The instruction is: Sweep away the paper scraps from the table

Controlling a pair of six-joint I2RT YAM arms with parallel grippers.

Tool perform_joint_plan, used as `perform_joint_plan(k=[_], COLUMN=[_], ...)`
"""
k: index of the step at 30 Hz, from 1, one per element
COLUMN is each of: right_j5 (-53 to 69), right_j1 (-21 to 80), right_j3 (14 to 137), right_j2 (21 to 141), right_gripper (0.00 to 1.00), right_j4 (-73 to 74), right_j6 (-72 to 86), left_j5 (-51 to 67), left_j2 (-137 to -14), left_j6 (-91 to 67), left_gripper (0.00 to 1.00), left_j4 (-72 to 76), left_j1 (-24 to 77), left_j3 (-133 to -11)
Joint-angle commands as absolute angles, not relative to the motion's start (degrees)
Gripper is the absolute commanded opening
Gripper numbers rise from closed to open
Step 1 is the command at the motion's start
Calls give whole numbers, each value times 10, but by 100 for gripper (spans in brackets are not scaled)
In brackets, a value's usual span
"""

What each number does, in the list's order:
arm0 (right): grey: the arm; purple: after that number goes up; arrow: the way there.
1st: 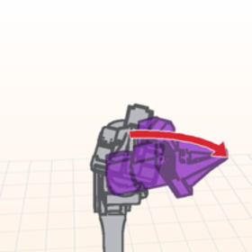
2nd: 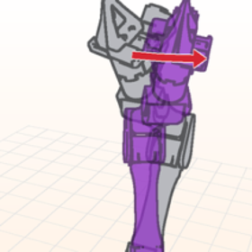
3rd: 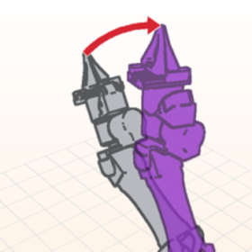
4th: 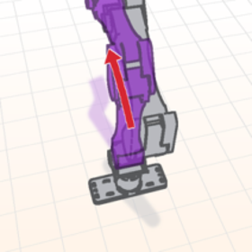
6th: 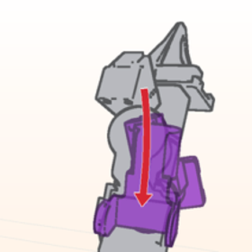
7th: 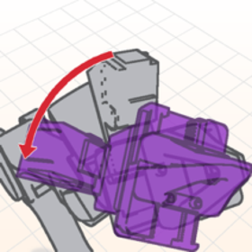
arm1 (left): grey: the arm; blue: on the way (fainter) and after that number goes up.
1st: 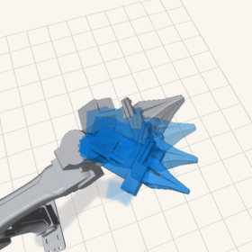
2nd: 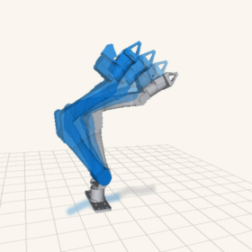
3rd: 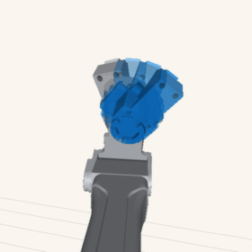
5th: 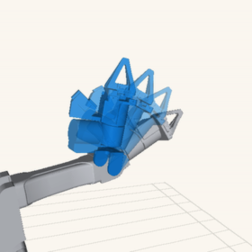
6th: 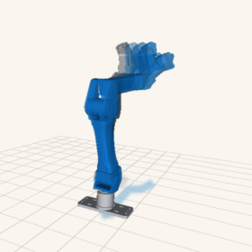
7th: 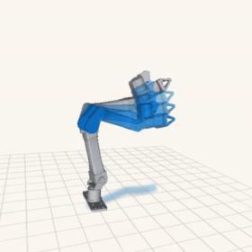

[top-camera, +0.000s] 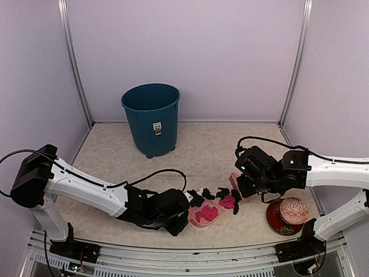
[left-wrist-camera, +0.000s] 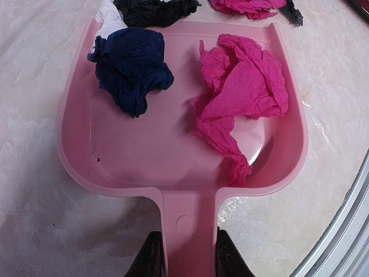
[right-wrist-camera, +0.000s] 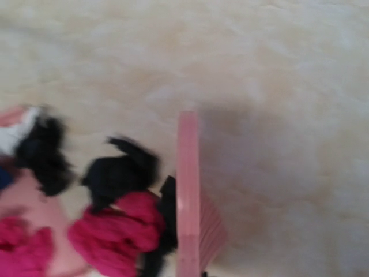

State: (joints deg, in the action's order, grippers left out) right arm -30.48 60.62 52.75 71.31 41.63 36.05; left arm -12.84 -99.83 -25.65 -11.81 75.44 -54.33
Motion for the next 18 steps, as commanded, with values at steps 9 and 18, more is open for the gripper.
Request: perform_joint_plan(k=[9, 18], right_j5=[-184, -116], right_j1=[637, 654], right_j3=[535, 521], right_j2=[758, 729], right_gripper=[0, 0], right_j4=[297, 252], right_j6=[301, 267], left_j5=[-99, -99], left_j2=[-1020, -1025], left_j6=[-251, -253], left_gripper=[0, 0], left_j4=[-150, -123], left_j1=[762, 757], left_j3=[-547, -528])
